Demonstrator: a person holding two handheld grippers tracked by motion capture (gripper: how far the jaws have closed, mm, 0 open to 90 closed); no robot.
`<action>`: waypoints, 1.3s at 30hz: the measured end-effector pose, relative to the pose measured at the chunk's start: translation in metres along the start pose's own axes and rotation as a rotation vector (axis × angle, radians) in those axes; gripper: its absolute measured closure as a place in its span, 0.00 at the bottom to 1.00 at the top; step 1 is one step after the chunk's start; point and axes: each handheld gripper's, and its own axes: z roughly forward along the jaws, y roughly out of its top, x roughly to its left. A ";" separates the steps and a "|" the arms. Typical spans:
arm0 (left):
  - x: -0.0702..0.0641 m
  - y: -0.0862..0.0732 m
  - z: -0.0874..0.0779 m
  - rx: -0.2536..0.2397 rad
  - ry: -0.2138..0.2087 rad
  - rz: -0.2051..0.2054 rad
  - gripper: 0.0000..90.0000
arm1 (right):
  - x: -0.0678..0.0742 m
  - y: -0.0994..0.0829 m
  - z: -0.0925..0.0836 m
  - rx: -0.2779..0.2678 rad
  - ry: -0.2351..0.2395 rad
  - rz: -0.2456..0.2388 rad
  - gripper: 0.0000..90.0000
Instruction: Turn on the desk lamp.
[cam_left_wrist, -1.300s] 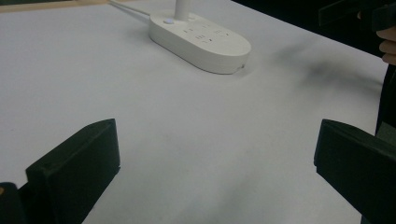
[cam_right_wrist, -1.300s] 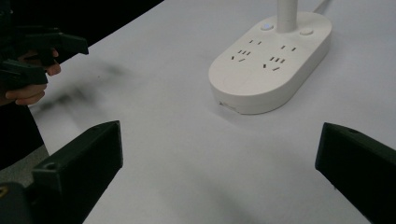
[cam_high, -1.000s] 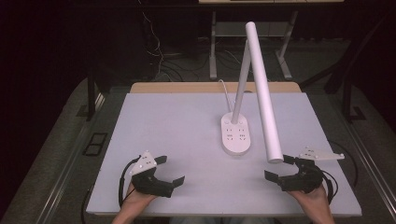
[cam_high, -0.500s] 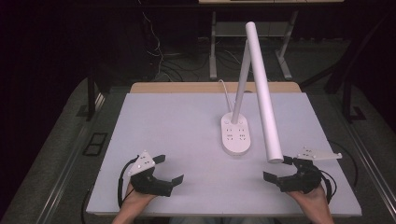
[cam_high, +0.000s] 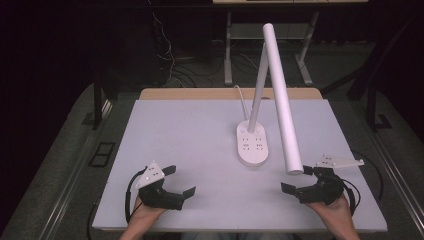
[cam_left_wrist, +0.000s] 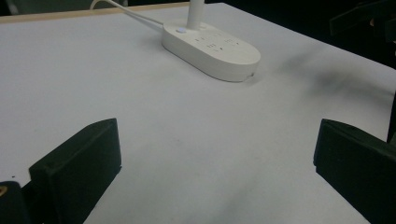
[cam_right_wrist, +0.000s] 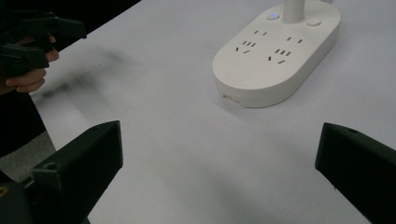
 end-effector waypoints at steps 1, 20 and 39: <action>0.000 0.000 0.000 0.001 0.000 0.001 0.00 | 0.000 0.001 0.000 0.007 0.000 0.004 0.00; 0.000 -0.001 0.001 0.004 0.004 -0.002 0.00 | -0.008 0.035 0.005 0.033 0.012 -0.035 0.01; 0.000 -0.001 0.000 0.003 0.005 -0.007 0.00 | -0.021 0.067 0.024 0.059 0.020 -0.043 0.01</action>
